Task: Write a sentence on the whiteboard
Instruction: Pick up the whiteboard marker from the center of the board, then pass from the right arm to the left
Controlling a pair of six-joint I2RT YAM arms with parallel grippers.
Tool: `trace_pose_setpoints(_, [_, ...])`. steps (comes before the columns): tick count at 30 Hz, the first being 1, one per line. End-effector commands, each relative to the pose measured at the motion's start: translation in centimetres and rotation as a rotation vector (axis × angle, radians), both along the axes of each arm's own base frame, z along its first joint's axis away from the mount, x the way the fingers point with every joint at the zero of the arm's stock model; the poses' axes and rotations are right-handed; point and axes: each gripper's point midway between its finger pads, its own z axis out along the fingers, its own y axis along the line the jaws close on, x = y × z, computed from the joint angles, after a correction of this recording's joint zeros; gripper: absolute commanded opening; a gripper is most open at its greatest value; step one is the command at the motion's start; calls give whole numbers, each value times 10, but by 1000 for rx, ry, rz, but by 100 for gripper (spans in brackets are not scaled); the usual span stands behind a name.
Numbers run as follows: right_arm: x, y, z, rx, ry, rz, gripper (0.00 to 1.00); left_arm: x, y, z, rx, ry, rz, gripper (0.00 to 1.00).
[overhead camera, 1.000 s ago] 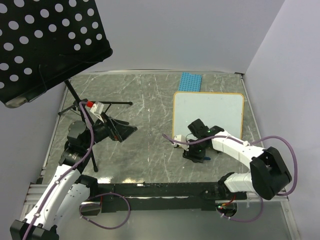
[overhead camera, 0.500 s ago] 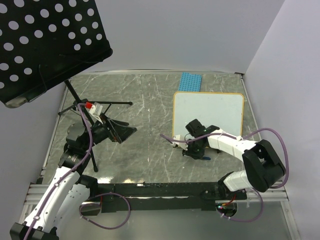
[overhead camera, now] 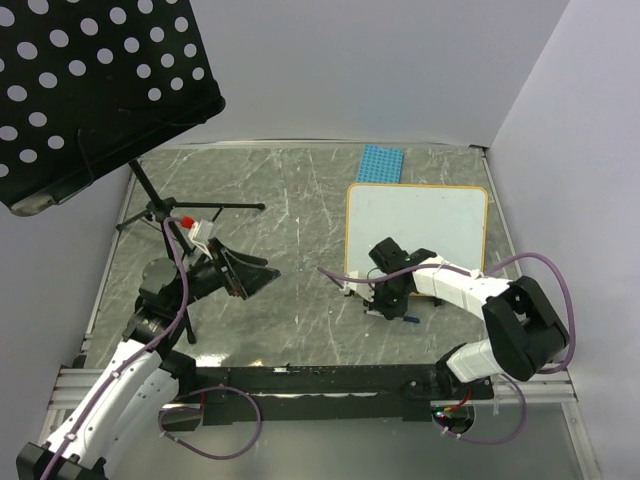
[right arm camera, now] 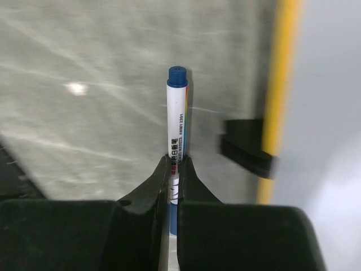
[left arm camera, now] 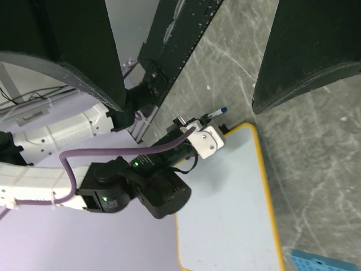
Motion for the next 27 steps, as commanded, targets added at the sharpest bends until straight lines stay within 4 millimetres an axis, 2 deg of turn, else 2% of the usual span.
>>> trace_pose_setpoints(1, [-26,19,24,117,109,48,0,-12,-12,13,-59,-44,-61,99])
trace_pose_setpoints(3, [-22,26,39,161,94,55,0,-12,-17,10,-54,-33,-68,98])
trace_pose_setpoints(4, [-27,29,46,187,121,57,0,-15,-21,11,-56,-33,-80,98])
trace_pose_setpoints(6, [-20,39,67,258,107,52,0,-15,-26,9,-59,-28,-90,97])
trace_pose_setpoints(7, [-22,40,76,282,131,39,0,-17,-30,7,-61,-24,-102,97])
trace_pose_setpoints(8, [-14,50,97,377,131,21,0,-18,-33,6,-63,-26,-110,96])
trace_pose_setpoints(10, [-8,58,122,471,140,-6,0,-20,-44,3,-68,-14,-131,95])
trace_pose_setpoints(11, [2,64,146,562,132,-29,0,-18,-47,2,-69,-10,-121,95])
trace_pose_setpoints(13, [15,71,175,657,117,-71,0,-21,-63,2,-61,-7,-152,95])
trace_pose_setpoints(14, [24,75,190,736,105,-85,0,-16,-68,9,-65,-17,-128,95])
trace_pose_setpoints(15, [29,77,201,772,123,-150,0,-22,-79,9,-50,-27,-154,94])
trace_pose_setpoints(16, [36,79,209,813,114,-176,0,-18,-89,1,-24,-5,-152,94])
trace_pose_setpoints(17, [45,82,223,869,76,-174,0,-9,-94,10,-30,-18,-110,94])
trace_pose_setpoints(18, [52,81,232,909,105,-262,0,-10,-103,11,-22,-22,-117,93])
trace_pose_setpoints(19, [57,81,234,932,112,-306,0,-3,-111,1,8,5,-100,92])
trace_pose_setpoints(20, [60,81,240,957,111,-335,0,2,-118,9,1,0,-88,91])
trace_pose_setpoints(21, [69,81,250,993,110,-394,0,7,-124,9,6,8,-68,88])
trace_pose_setpoints(22, [72,81,247,1001,129,-441,0,14,-133,-3,31,38,-59,87])
trace_pose_setpoints(23, [73,81,251,1017,131,-471,0,19,-141,7,12,30,-53,86])
trace_pose_setpoints(24, [75,83,258,1049,160,-512,0,20,-148,6,12,34,-62,81])
trace_pose_setpoints(25, [76,83,255,1055,179,-549,0,25,-157,-6,34,58,-63,79])
trace_pose_setpoints(26, [76,84,258,1066,218,-614,0,28,-165,4,14,47,-70,75])
trace_pose_setpoints(27, [78,84,260,1082,212,-619,0,27,-173,3,19,49,-88,73])
